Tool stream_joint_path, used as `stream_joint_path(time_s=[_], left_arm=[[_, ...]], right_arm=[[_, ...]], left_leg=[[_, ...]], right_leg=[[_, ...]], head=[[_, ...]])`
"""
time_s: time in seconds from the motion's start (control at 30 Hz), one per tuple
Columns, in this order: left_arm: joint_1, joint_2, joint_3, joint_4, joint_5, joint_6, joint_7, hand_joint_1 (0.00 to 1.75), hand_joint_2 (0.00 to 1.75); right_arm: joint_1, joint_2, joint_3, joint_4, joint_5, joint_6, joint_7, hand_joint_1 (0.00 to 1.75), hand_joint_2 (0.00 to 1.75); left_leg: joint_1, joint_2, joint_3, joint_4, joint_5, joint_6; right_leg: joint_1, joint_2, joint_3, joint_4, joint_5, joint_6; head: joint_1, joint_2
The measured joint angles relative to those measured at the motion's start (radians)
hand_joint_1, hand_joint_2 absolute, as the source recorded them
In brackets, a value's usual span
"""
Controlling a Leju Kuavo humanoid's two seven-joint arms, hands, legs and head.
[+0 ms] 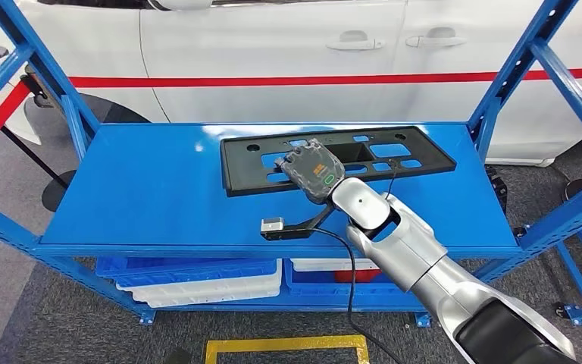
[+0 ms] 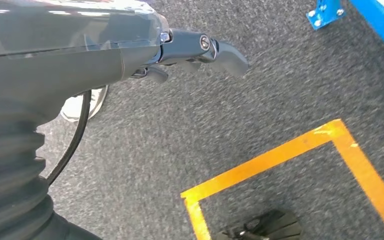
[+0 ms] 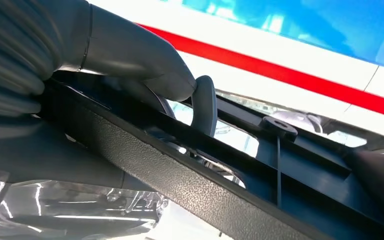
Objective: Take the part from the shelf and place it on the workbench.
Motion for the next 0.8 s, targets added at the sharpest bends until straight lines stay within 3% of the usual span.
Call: stream_joint_path(time_s=[0.1,0.13,0.17,0.2,0.27,0.33,0.37,0.43,0.5,0.53,0.6,0.63,0.67,0.7,0.73,0.77,0.8], left_arm=[[0.004,0.001,0.0,0.0,0.003,0.001,0.0,0.0,1.75],[0.004,0.001,-0.001,0.0,0.003,0.002,0.0,0.0,1.75],[0.004,0.001,-0.001,0.0,0.004,0.002,0.0,0.0,1.75],[0.004,0.002,-0.001,-0.001,0.004,0.002,0.0,0.0,1.75],[0.005,0.003,-0.002,-0.001,0.004,0.002,0.0,0.0,1.75],[0.004,0.006,-0.003,-0.003,0.005,0.002,-0.001,0.0,1.75],[0.005,0.007,-0.003,-0.004,0.006,0.001,-0.001,0.0,1.75],[0.008,0.007,-0.005,-0.005,0.009,-0.003,-0.002,0.0,1.75],[0.012,0.007,-0.007,-0.005,0.011,-0.005,-0.001,0.0,1.75],[0.013,0.007,-0.007,-0.005,0.011,-0.005,-0.001,0.0,1.75],[0.016,0.006,-0.008,-0.005,0.011,-0.007,-0.001,0.0,1.75],[0.018,0.005,-0.009,-0.005,0.011,-0.008,0.0,0.0,1.75],[0.02,0.005,-0.009,-0.005,0.011,-0.01,0.0,0.0,1.75],[0.022,0.005,-0.009,-0.005,0.011,-0.012,0.001,0.0,1.75],[0.023,0.005,-0.009,-0.005,0.011,-0.014,0.002,0.0,1.75],[0.023,0.004,-0.009,-0.005,0.011,-0.015,0.002,0.0,1.75],[0.023,0.004,-0.009,-0.005,0.012,-0.016,0.002,0.0,1.75]], right_arm=[[-0.02,-0.023,0.006,-0.053,-0.021,0.035,0.004,1.75,1.75],[-0.024,-0.032,0.007,-0.067,-0.027,0.043,0.004,1.75,1.75],[-0.026,-0.044,0.008,-0.083,-0.033,0.05,0.004,1.75,1.75],[-0.028,-0.055,0.009,-0.098,-0.039,0.056,0.004,1.75,1.75],[-0.033,-0.078,0.01,-0.129,-0.049,0.065,0.004,1.75,1.75],[-0.042,-0.102,0.01,-0.161,-0.06,0.073,0.004,1.75,1.75],[-0.046,-0.114,0.01,-0.176,-0.065,0.078,0.004,1.75,1.75],[-0.046,-0.138,0.01,-0.203,-0.075,0.086,0.004,1.75,1.75],[-0.038,-0.164,0.01,-0.224,-0.081,0.087,0.005,1.75,1.75],[-0.034,-0.176,0.01,-0.233,-0.083,0.086,0.007,1.75,1.75],[-0.024,-0.197,0.01,-0.245,-0.086,0.081,0.01,1.75,1.75],[-0.017,-0.206,0.009,-0.25,-0.087,0.079,0.011,1.75,1.75],[-0.009,-0.214,0.009,-0.254,-0.088,0.076,0.012,1.75,1.75],[-0.002,-0.219,0.009,-0.258,-0.088,0.075,0.012,1.75,1.75],[0.003,-0.223,0.009,-0.26,-0.089,0.074,0.013,1.75,1.75],[0.005,-0.226,0.009,-0.261,-0.089,0.074,0.014,1.75,1.75],[0.005,-0.227,0.009,-0.262,-0.089,0.073,0.014,1.75,1.75]], left_leg=[[0.001,0.001,-0.048,0.163,-0.124,-0.002],[0.0,0.001,-0.056,0.215,-0.149,-0.001],[0.0,0.001,-0.052,0.238,-0.154,0.001],[-0.002,0.001,-0.032,0.228,-0.141,0.005],[-0.008,0.0,0.05,0.121,-0.096,0.02],[-0.017,-0.001,0.129,0.001,-0.083,0.033],[-0.021,-0.001,0.145,-0.031,-0.084,0.037],[-0.025,-0.001,0.142,-0.048,-0.072,0.04],[-0.021,0.003,0.132,-0.063,-0.046,0.051],[-0.017,0.005,0.124,-0.071,-0.031,0.057],[-0.016,0.006,0.099,-0.073,-0.006,0.064],[-0.016,0.007,0.085,-0.072,0.005,0.065],[-0.016,0.007,0.07,-0.069,0.014,0.064],[-0.015,0.008,0.055,-0.065,0.022,0.062],[-0.015,0.008,0.04,-0.059,0.03,0.06],[-0.014,0.008,0.025,-0.052,0.036,0.056],[-0.015,0.008,0.011,-0.044,0.042,0.052]], right_leg=[[0.006,-0.004,-0.023,-0.002,0.02,-0.018],[0.01,-0.005,-0.031,-0.002,0.027,-0.02],[0.013,-0.006,-0.04,-0.001,0.033,-0.021],[0.017,-0.007,-0.048,0.0,0.04,-0.022],[0.022,-0.008,-0.064,0.001,0.054,-0.02],[0.024,-0.008,-0.073,0.001,0.068,-0.013],[0.023,-0.008,-0.075,-0.001,0.076,-0.008],[0.02,-0.008,-0.076,-0.01,0.095,0.005],[0.02,-0.007,-0.085,-0.005,0.08,0.017],[0.02,-0.007,-0.096,0.022,0.046,0.021],[0.016,-0.007,-0.127,0.134,-0.052,0.029],[0.014,-0.007,-0.14,0.197,-0.086,0.033],[0.012,-0.007,-0.142,0.241,-0.096,0.037],[0.009,-0.008,-0.13,0.256,-0.085,0.04],[0.006,-0.008,-0.102,0.236,-0.061,0.042],[0.003,-0.008,-0.057,0.182,-0.039,0.043],[0.003,-0.008,-0.005,0.112,-0.033,0.043]], head=[[0.0,0.0],[0.0,0.0],[0.0,0.0],[0.0,0.0],[0.0,0.0],[0.0,0.0],[0.0,0.0],[0.0,0.0],[0.0,0.0],[0.0,0.0],[0.0,0.0],[0.0,0.0],[0.0,0.0],[0.0,0.0],[0.0,0.0],[0.0,0.0],[0.0,0.0]])
